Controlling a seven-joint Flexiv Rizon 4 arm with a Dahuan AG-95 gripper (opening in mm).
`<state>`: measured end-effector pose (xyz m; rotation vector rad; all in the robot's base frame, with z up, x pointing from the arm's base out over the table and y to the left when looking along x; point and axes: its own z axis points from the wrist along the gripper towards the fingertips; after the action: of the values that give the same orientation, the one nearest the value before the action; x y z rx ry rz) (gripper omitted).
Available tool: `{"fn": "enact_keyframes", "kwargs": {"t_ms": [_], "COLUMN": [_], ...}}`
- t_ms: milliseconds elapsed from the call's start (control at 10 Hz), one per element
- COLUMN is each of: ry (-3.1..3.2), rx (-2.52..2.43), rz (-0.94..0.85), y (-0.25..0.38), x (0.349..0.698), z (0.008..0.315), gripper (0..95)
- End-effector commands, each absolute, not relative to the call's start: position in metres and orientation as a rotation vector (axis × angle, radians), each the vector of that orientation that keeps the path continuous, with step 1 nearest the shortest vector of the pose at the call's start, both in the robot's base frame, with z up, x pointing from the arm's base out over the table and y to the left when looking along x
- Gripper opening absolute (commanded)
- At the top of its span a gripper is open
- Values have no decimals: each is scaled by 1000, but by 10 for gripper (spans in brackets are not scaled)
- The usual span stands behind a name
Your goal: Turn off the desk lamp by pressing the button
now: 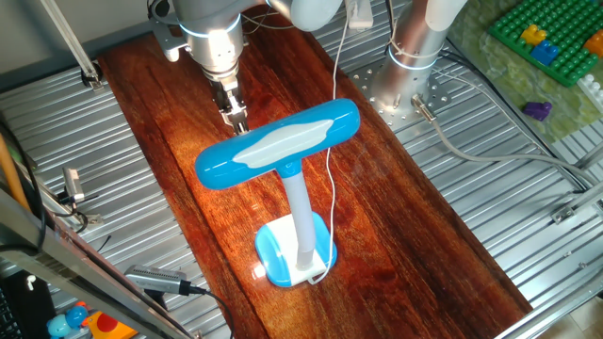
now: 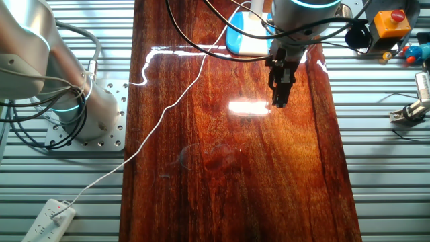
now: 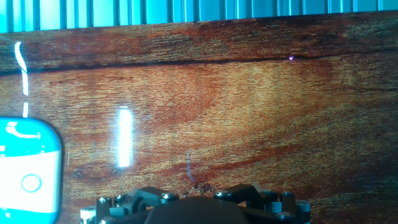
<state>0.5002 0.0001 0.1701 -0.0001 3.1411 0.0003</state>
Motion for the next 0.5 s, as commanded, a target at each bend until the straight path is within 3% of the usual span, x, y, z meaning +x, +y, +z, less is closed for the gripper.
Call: {"fn": "enact_keyframes", "kwargs": {"t_ms": [100,200,500], "ry": [3150,3152,3153], "rx": [-315,-316,-317], "rz": [48,42,41], "y": [0,0,0], "x": [500,500,499], "z": [170,170,171], "gripper": [950,0,0]}}
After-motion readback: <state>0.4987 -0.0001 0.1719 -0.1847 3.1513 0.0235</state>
